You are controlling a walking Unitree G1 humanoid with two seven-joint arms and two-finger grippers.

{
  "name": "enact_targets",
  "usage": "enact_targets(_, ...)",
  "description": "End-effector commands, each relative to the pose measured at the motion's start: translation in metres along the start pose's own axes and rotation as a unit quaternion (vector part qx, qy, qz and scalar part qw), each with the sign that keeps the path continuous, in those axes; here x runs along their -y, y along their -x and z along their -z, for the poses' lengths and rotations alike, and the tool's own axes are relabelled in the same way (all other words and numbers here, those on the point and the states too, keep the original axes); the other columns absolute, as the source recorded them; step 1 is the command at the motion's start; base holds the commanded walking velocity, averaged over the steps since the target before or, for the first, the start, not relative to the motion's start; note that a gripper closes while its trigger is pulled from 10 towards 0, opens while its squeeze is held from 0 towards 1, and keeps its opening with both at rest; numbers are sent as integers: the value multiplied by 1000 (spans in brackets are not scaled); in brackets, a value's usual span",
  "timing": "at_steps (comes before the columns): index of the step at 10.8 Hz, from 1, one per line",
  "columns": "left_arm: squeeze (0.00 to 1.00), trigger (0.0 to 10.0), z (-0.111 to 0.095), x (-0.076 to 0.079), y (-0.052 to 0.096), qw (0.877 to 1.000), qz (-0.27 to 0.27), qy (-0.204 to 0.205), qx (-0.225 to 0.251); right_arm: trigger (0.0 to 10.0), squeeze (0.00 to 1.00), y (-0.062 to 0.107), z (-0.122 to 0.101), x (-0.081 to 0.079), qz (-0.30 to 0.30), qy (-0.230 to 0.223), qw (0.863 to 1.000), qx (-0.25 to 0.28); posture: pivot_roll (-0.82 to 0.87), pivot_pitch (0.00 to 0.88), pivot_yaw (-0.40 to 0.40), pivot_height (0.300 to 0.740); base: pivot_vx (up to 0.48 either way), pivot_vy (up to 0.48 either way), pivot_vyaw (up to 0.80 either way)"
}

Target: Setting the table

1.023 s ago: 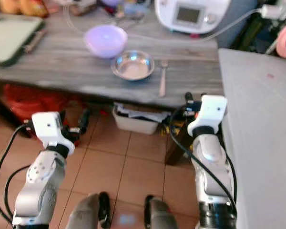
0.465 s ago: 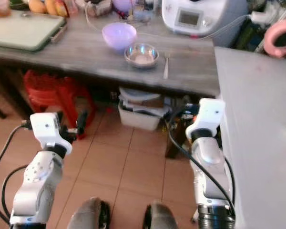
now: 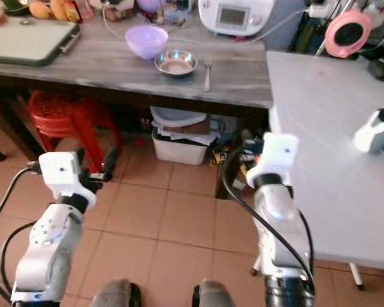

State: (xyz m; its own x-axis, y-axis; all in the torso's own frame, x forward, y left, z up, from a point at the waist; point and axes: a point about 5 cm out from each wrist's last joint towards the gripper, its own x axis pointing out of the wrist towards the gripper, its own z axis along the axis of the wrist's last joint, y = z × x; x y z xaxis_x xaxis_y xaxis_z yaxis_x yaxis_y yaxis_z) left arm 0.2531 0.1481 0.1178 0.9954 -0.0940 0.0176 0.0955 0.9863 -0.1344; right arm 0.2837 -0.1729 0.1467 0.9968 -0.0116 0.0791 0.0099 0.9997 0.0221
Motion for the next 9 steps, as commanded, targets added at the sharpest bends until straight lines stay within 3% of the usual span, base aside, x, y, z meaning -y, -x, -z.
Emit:
enact_targets(1, 0, 10000, -1, 7, -1, 1000, 13, 3, 4, 10000, 1000, 2, -1, 7, 10, 2, 1000, -1, -25, 126, -15, 740, 0, -472, 0)
enact_targets(6, 0, 10000, -1, 6, 0, 1000, 14, 1, 3, 10000, 1000, 2, 2, 4, 7, -6, 1000, -9, -23, 129, -11, 740, 0, -469, 0)
enact_targets(7, 0, 10000, -1, 6, 0, 1000, 16, 2, 3, 10000, 0, 2, 3, 3, 4, -6, 1000, -10, -22, 130, -10, 740, 0, -461, 0)
enact_targets(9, 0, 10000, -1, 5, 0, 1000, 17, 1, 1, 10000, 0, 2, 6, 2, 1, -5, 1000, -18, -18, 130, -10, 740, 0, -458, 0)
